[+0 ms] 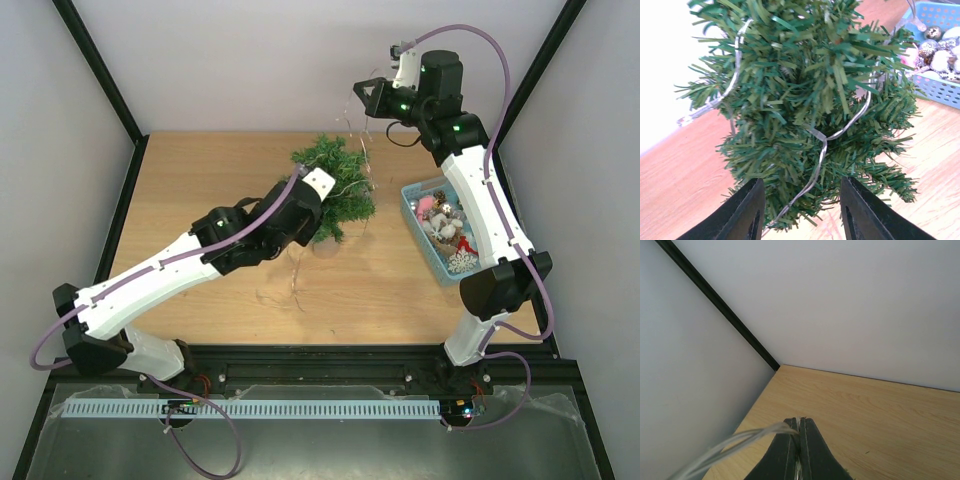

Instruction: Decorate the small christmas tree

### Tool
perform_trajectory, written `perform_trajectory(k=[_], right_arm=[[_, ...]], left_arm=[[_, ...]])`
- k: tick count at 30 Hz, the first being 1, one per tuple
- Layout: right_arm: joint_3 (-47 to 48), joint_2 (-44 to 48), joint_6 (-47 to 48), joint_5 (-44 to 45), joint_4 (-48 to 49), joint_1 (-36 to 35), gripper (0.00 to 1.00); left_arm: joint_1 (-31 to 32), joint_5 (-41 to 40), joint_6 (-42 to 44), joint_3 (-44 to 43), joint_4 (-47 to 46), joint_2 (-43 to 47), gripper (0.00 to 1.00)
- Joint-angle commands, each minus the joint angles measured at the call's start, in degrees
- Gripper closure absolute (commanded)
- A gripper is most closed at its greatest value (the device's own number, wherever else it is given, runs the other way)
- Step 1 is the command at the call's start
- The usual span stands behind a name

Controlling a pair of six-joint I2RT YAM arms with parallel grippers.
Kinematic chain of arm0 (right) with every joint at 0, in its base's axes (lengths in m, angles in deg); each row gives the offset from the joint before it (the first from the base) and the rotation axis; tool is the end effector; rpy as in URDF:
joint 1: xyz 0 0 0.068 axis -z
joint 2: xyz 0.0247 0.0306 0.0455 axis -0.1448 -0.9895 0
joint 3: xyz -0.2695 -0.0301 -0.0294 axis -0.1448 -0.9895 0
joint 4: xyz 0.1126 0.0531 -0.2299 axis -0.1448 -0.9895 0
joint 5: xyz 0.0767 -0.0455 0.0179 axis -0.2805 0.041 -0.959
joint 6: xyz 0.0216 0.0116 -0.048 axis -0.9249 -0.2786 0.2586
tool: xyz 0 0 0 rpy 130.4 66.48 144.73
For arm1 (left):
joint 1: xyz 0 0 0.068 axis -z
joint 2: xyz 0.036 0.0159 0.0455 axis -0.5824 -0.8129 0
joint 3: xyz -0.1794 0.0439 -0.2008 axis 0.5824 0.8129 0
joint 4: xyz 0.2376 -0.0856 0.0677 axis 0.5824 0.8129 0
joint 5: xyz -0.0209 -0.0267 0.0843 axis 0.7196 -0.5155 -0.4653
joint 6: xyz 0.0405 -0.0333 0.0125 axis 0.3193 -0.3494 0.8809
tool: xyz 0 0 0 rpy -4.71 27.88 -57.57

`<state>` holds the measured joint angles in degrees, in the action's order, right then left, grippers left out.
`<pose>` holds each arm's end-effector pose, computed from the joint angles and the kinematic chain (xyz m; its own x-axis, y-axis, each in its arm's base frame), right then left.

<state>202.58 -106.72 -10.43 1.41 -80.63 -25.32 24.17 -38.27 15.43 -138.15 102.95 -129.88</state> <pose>0.3711 0.1278 0.4976 -0.2574 0.2804 -0.9247 -0.5858 0.7158 0.3801 0.1647 -0.2446 0.4200 -0.3034 0.4056 -0.8623 0.4788 0.8473 0.2301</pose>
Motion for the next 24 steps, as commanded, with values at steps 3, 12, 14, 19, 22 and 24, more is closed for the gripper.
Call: perform_trajectory(k=[3, 12, 14, 19, 22, 24], right_arm=[[-0.5, 1.6, 0.1, -0.6, 1.6, -0.1, 0.99], [-0.5, 1.7, 0.2, -0.6, 1.6, -0.1, 0.99], [-0.6, 1.8, 0.4, -0.5, 1.5, -0.1, 0.99], [-0.8, 1.8, 0.6, -0.3, 1.4, 0.0, 0.99], [-0.8, 1.8, 0.8, -0.1, 1.4, 0.0, 0.99], [-0.9, 1.7, 0.9, -0.2, 1.4, 0.0, 0.99]], left_arm=[[-0.8, 5.2, 2.1, 0.3, -1.8, -2.7, 0.55], [-2.9, 2.9, 3.9, 0.4, -4.3, -6.8, 0.56], [-3.1, 1.6, 4.0, 0.2, -4.7, -7.4, 0.59], [-3.0, 0.1, 3.2, -0.5, -3.9, -7.3, 0.96], [-1.7, -0.2, 1.8, -1.0, -2.7, -5.3, 0.98], [-0.2, -0.3, 0.6, -2.6, -1.2, -3.9, 0.98]])
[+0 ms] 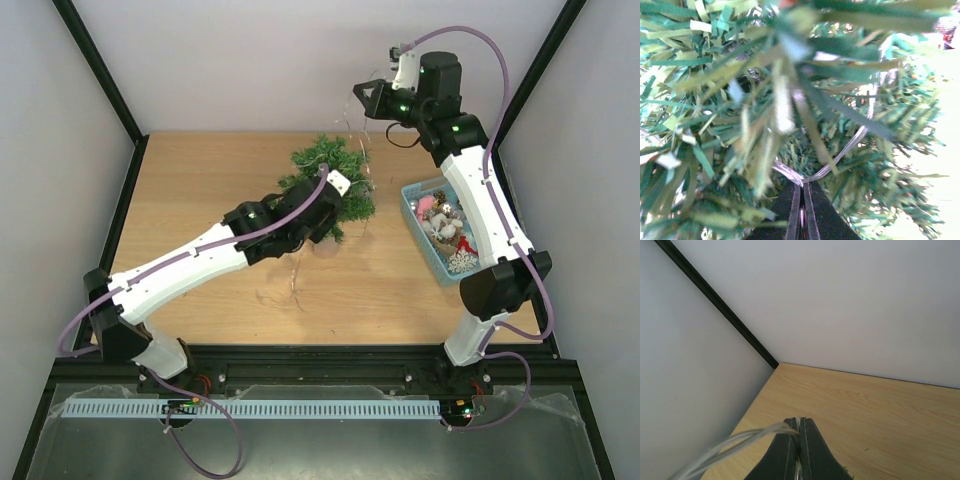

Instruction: Decorate the small christmas tree

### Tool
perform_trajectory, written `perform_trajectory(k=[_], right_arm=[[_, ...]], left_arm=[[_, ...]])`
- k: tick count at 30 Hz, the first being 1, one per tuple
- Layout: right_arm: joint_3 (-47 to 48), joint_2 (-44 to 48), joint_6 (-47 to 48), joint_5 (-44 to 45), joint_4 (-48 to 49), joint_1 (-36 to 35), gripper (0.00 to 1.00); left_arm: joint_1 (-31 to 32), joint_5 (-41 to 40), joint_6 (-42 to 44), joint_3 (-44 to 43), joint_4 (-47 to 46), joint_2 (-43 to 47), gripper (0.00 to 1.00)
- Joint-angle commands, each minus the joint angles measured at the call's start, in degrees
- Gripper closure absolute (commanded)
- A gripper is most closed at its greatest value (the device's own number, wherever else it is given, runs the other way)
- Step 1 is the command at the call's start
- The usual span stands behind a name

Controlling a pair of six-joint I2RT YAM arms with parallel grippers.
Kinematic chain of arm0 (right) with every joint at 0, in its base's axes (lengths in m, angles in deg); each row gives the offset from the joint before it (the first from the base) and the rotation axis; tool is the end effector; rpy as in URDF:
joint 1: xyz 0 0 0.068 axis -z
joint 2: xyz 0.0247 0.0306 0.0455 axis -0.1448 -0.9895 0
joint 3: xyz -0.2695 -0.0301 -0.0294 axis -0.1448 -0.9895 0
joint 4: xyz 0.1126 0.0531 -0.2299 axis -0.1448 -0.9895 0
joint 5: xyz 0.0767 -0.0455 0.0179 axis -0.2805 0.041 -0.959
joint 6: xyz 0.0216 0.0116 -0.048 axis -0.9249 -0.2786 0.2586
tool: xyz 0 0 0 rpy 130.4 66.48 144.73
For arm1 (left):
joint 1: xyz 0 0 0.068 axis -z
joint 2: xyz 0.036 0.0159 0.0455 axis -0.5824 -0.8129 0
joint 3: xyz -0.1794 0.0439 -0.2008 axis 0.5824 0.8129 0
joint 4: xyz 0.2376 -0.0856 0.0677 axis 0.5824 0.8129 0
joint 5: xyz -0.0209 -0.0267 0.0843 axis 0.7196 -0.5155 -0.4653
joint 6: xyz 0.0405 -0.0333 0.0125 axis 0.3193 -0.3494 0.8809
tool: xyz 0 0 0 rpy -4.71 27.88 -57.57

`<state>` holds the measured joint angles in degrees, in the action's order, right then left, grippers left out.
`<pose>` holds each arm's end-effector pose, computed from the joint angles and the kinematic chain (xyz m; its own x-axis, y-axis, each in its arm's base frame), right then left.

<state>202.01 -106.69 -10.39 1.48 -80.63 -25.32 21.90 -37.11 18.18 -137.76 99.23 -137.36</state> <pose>0.3721 0.1281 0.4946 -0.2649 0.2776 -0.9234 -0.5817 0.7178 0.3827 0.1963 -0.2738 0.3846 -0.3301 0.4852 -0.8097 0.4873 0.8223 0.2940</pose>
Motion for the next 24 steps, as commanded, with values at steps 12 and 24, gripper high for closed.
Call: perform_trajectory(k=[12, 24], right_arm=[[-0.6, 3.0, 0.7, -0.5, 0.8, 0.0, 0.99], [-5.0, 12.4, 0.2, 0.5, -0.5, 0.0, 0.99]], left_arm=[[7.1, 1.9, -5.6, -13.1, 9.6, 8.8, 0.98], [7.2, 4.2, -4.9, -33.3, 10.4, 10.2, 0.98]])
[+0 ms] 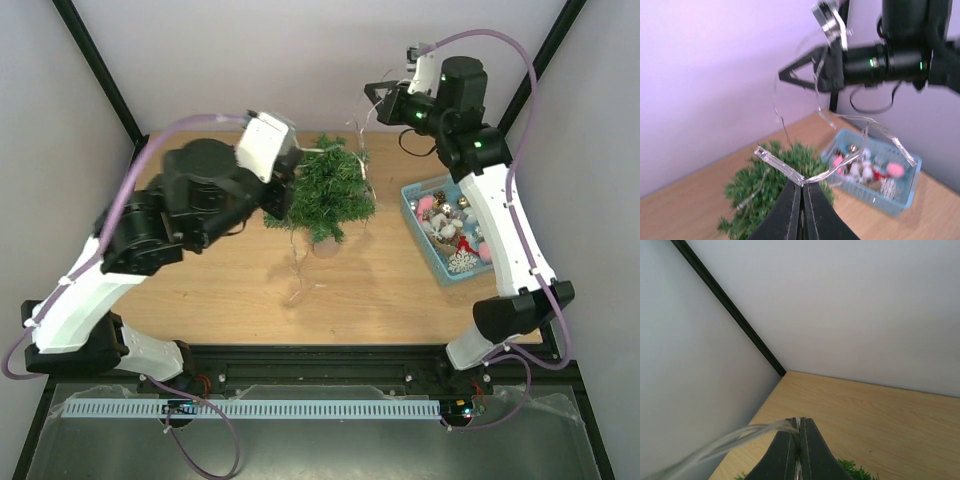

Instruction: Decorate the small christmas tree

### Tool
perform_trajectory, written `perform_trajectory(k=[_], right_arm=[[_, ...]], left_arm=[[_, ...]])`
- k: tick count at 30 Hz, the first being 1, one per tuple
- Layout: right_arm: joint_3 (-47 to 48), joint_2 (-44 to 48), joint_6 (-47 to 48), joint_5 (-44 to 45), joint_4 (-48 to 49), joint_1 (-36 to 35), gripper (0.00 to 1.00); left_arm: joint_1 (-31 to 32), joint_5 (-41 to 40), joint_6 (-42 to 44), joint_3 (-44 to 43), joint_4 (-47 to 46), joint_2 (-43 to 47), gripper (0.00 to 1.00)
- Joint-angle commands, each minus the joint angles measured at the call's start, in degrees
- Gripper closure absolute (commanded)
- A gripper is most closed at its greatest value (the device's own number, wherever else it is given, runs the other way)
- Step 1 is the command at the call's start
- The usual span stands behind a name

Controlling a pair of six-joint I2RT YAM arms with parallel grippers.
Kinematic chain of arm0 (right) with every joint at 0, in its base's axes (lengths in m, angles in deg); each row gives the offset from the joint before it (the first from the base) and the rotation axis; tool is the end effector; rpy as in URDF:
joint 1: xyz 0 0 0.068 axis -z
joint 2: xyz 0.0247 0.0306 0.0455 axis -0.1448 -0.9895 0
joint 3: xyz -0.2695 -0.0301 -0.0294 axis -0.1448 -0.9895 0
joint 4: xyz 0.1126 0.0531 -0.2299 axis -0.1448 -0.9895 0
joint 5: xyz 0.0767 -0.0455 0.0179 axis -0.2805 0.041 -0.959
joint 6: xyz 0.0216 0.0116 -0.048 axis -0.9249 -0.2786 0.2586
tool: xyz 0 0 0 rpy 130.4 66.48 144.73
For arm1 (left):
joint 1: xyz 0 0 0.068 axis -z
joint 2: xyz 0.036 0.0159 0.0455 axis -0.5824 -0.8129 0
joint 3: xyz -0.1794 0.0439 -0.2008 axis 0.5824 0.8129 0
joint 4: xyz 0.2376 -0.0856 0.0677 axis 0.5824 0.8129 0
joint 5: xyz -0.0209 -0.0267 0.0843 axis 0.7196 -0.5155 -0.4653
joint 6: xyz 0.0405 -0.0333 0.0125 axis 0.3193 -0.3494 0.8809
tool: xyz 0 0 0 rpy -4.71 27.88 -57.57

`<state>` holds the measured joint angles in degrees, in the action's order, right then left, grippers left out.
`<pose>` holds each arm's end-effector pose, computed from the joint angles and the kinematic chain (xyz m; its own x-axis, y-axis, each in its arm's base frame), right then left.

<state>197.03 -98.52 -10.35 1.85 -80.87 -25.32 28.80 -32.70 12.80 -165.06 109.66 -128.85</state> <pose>0.3296 0.1149 0.5162 -0.2170 0.2926 -0.9313 -0.5956 0.7161 0.3638 0.1143 -0.2012 0.5506 -0.1531 0.0833 -0.9847 0.5967 0.8020 -0.0250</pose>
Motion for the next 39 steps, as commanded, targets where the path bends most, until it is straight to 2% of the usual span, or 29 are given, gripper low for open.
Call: perform_trajectory(k=[1, 6, 14, 24, 30, 35, 39], right_arm=[[0.0, 4.9, 0.0, 0.1, -0.5, 0.0, 0.99], [0.9, 9.6, -0.2, 0.8, -3.1, 0.0, 0.99], [3.6, 12.8, -1.8, 1.9, -3.1, 0.0, 0.99], [18.6, -0.7, -4.4, 1.8, -2.2, 0.0, 0.99], [19.9, -6.6, -5.7, 0.2, 3.2, 0.0, 0.99], [22.1, -12.5, -8.5, -4.1, 7.8, 0.0, 0.99], [23.3, -15.8, -10.9, -8.6, 10.4, 0.0, 0.99]], left_arm=[[0.3, -0.3, 0.7, -7.5, -0.1, 1.7, 0.98], [0.2, -1.3, 1.2, -13.4, 1.8, 1.4, 0.98], [0.2, -3.5, 1.0, -13.4, 3.7, 3.2, 0.98], [0.2, -13.7, -1.2, -13.4, 8.0, 6.0, 0.97], [-0.3, -21.1, -1.8, -11.0, 10.4, 5.6, 0.98], [-4.3, -24.6, -2.5, -8.4, 11.5, 5.1, 0.97], [-10.8, -26.0, -5.6, -5.7, 13.4, 5.7, 0.98]])
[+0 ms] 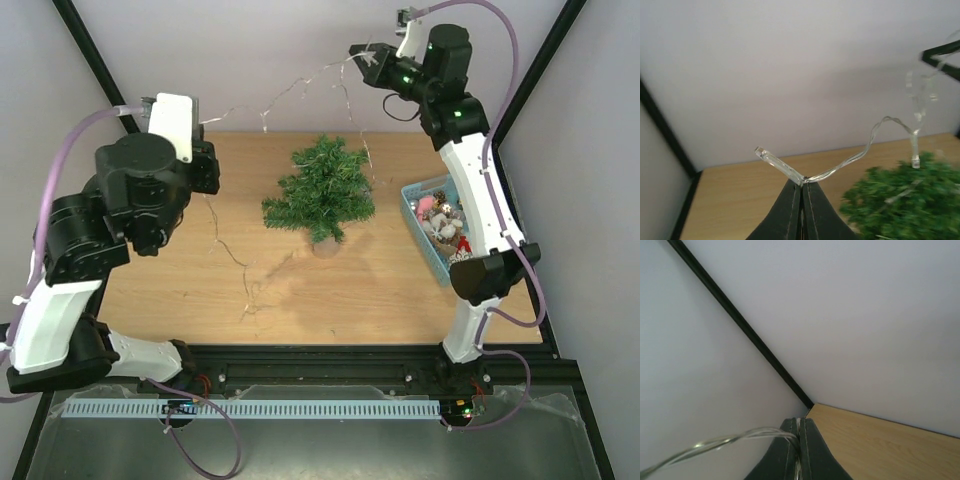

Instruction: Decorate the small christmas tree

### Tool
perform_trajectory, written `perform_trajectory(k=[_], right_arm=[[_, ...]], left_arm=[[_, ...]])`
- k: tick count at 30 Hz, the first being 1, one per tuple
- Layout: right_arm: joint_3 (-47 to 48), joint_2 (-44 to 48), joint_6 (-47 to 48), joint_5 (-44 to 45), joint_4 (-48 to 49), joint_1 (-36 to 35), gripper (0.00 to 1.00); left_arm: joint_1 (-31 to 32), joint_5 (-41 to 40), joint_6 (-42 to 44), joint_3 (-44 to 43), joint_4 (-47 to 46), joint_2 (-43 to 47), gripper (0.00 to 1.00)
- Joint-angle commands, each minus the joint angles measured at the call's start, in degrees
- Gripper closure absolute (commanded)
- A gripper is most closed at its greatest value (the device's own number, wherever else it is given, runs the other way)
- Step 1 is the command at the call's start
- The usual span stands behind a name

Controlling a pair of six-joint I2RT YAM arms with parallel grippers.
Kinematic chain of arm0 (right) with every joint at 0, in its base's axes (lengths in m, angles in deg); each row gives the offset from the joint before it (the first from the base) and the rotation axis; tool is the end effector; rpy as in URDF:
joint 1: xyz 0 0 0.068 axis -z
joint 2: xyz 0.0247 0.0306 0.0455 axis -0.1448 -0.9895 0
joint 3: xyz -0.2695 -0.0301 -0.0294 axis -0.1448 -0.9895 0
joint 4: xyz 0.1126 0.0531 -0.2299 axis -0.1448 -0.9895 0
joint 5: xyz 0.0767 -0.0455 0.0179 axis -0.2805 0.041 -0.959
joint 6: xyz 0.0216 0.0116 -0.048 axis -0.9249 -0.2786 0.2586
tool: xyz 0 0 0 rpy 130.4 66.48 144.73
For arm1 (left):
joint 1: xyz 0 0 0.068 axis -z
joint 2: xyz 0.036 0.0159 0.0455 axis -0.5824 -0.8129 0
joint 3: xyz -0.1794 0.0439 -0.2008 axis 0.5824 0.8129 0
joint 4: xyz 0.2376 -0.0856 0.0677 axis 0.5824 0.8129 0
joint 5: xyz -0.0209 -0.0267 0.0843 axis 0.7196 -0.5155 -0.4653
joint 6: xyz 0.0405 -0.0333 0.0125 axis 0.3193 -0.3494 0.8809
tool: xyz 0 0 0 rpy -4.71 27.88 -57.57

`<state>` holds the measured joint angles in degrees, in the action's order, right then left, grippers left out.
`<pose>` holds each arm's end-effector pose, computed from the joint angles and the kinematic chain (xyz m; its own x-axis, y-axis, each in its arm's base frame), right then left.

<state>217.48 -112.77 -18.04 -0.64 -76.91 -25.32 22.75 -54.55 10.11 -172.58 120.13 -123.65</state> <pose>0.3731 0.1297 0.5464 -0.1606 0.4179 -0.8942 -0.6661 0.6227 0.4106 0.1029 -0.1158 0.5800 -0.1074 -0.0274 -0.9938 0.1536 0.9872 -0.0439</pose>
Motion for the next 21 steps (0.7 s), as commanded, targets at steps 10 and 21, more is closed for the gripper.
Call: perform_trajectory(k=[10, 21], right_arm=[[2.4, -5.3, -5.7, -15.3, 11.1, -2.3, 0.99], [2.7, -7.2, -0.4, -17.0, 4.8, -8.3, 0.99]], left_arm=[[-19.1, -0.1, -12.1, 3.0, 10.0, 2.4, 0.98], [-29.1, 5.6, -16.2, 17.2, 8.0, 9.6, 0.98]])
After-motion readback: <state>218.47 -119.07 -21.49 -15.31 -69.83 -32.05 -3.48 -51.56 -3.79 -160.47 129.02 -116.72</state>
